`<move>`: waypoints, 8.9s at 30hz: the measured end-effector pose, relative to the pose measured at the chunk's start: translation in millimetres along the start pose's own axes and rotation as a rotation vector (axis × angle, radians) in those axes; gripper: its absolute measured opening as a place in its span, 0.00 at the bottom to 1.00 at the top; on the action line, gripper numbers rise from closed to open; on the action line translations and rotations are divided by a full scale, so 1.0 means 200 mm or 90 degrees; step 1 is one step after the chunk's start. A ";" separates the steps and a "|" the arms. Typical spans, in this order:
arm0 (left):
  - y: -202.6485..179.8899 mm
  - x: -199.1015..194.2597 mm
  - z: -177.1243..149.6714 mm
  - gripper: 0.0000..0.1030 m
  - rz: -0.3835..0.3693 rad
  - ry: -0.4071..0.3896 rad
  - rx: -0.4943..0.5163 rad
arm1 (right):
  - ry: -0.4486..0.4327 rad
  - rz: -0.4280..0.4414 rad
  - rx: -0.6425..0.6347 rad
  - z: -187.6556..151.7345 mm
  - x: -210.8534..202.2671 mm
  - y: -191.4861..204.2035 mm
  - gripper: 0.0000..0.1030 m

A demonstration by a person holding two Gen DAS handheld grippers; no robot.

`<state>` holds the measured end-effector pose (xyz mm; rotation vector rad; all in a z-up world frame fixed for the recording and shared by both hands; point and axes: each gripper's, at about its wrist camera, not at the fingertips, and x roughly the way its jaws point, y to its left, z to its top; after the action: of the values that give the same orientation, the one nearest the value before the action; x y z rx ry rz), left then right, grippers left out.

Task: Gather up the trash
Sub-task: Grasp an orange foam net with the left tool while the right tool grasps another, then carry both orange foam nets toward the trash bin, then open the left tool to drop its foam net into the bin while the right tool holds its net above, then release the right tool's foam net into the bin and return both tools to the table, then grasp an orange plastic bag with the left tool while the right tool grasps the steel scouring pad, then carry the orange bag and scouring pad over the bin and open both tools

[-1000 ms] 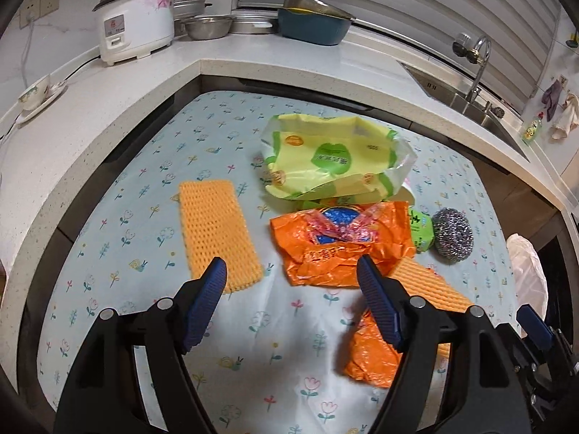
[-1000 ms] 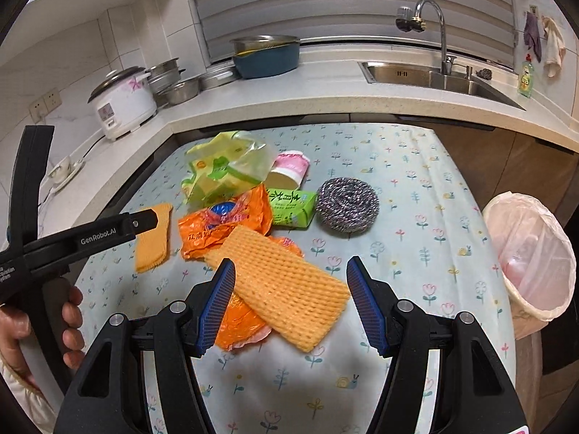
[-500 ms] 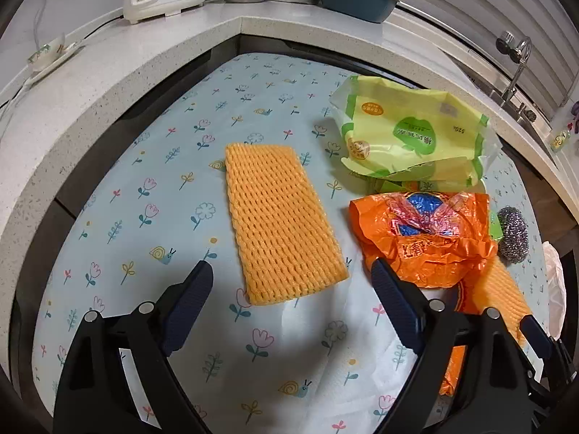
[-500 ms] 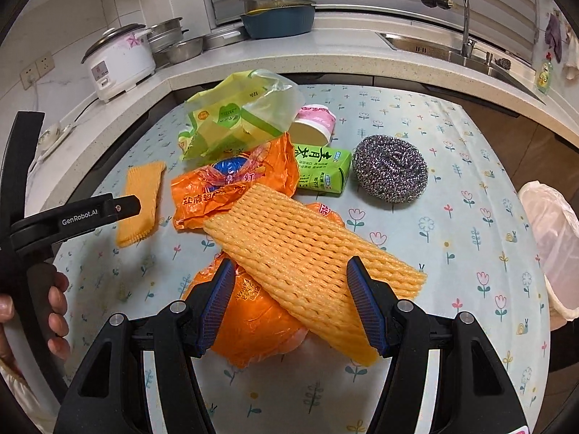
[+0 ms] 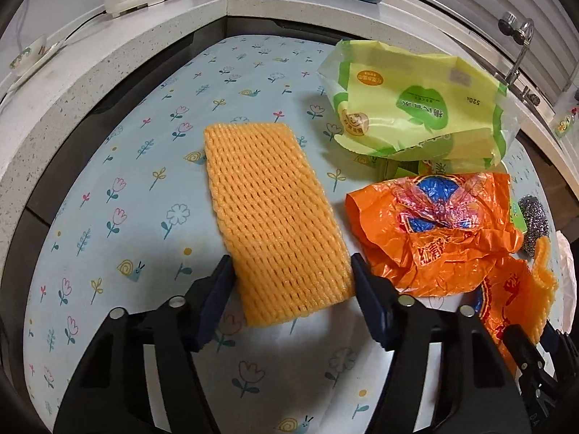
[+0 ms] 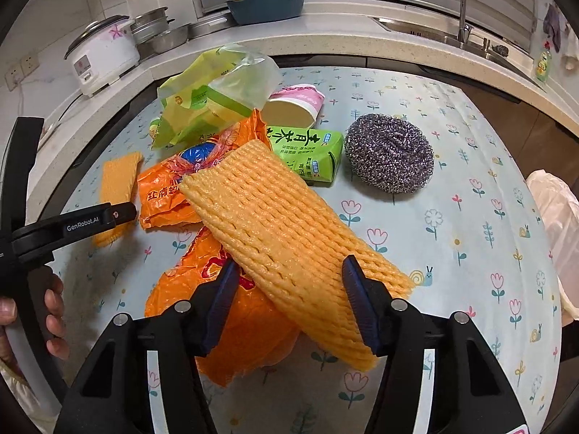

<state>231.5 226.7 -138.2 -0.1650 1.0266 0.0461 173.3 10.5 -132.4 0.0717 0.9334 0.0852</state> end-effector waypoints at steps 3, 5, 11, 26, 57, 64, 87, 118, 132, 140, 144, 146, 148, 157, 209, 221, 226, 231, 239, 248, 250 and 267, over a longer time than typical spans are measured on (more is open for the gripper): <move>-0.01 -0.03 0.01 0.34 -0.010 -0.005 -0.003 | -0.003 0.006 0.009 0.01 -0.01 -0.03 0.39; -0.02 -0.06 0.01 0.22 -0.010 -0.017 0.001 | -0.005 0.008 0.017 0.01 -0.03 -0.05 0.26; -0.06 -0.22 0.02 0.19 -0.030 -0.047 0.004 | -0.039 0.016 0.037 0.03 -0.14 -0.11 0.13; -0.58 -0.65 -0.02 0.18 -0.110 -0.134 0.115 | -0.150 0.008 0.070 0.05 -0.57 -0.31 0.13; -1.65 -0.79 -0.41 0.18 -0.224 -0.123 0.334 | -0.211 -0.074 0.210 -0.16 -0.90 -1.11 0.13; -1.88 -0.74 -0.45 0.19 -0.258 -0.105 0.376 | -0.210 -0.102 0.242 -0.18 -0.91 -1.31 0.13; -2.29 -0.45 -0.44 0.40 -0.321 -0.045 0.433 | -0.177 -0.163 0.286 -0.10 -0.71 -1.74 0.13; -2.37 -0.44 -0.26 0.72 -0.347 -0.079 0.379 | -0.171 -0.190 0.295 -0.04 -0.65 -1.82 0.14; -2.28 -0.42 -0.24 0.72 -0.305 -0.093 0.358 | -0.167 -0.183 0.277 0.02 -0.59 -1.79 0.41; -2.17 -0.44 -0.19 0.72 -0.291 -0.105 0.331 | -0.184 -0.186 0.270 0.04 -0.64 -1.73 0.52; -2.07 -0.47 -0.17 0.72 -0.276 -0.114 0.312 | -0.189 -0.178 0.260 0.05 -0.67 -1.66 0.53; -2.03 -0.48 -0.17 0.72 -0.265 -0.119 0.306 | -0.192 -0.172 0.254 0.06 -0.68 -1.62 0.55; -1.97 -0.50 -0.16 0.72 -0.253 -0.127 0.298 | -0.195 -0.167 0.246 0.07 -0.69 -1.57 0.56; -1.57 -0.52 -0.13 0.72 -0.187 -0.129 0.237 | -0.196 -0.129 0.190 0.10 -0.71 -1.26 0.60; -0.65 -0.08 -0.14 0.32 -0.159 0.048 0.131 | -0.040 -0.058 0.055 0.33 0.11 -0.37 0.72; -0.70 -0.05 0.01 0.20 -0.166 0.027 0.123 | -0.019 -0.031 0.064 0.38 0.29 -0.39 0.67; -0.73 -0.08 0.01 0.15 -0.170 0.019 0.132 | -0.031 -0.024 0.076 0.36 0.26 -0.41 0.58; -0.79 -0.12 0.01 0.13 -0.174 0.008 0.141 | -0.058 -0.029 0.078 0.35 0.14 -0.45 0.58; -0.93 -0.28 -0.03 0.12 -0.188 -0.021 0.176 | -0.099 -0.032 0.115 0.31 -0.09 -0.58 0.58; -1.16 -0.46 -0.11 0.10 -0.209 -0.048 0.223 | -0.136 -0.053 0.158 0.21 -0.32 -0.79 0.58; -1.23 -0.49 -0.13 0.10 -0.215 -0.053 0.237 | -0.141 -0.059 0.169 0.19 -0.37 -0.85 0.58; -1.80 -0.62 -0.31 0.10 -0.276 -0.061 0.335 | -0.170 -0.126 0.265 -0.09 -0.66 -1.39 0.58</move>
<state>156.8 -134.0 -22.1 0.0968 0.8581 -0.6002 92.8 -280.1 -65.5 0.3664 0.6750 -0.2980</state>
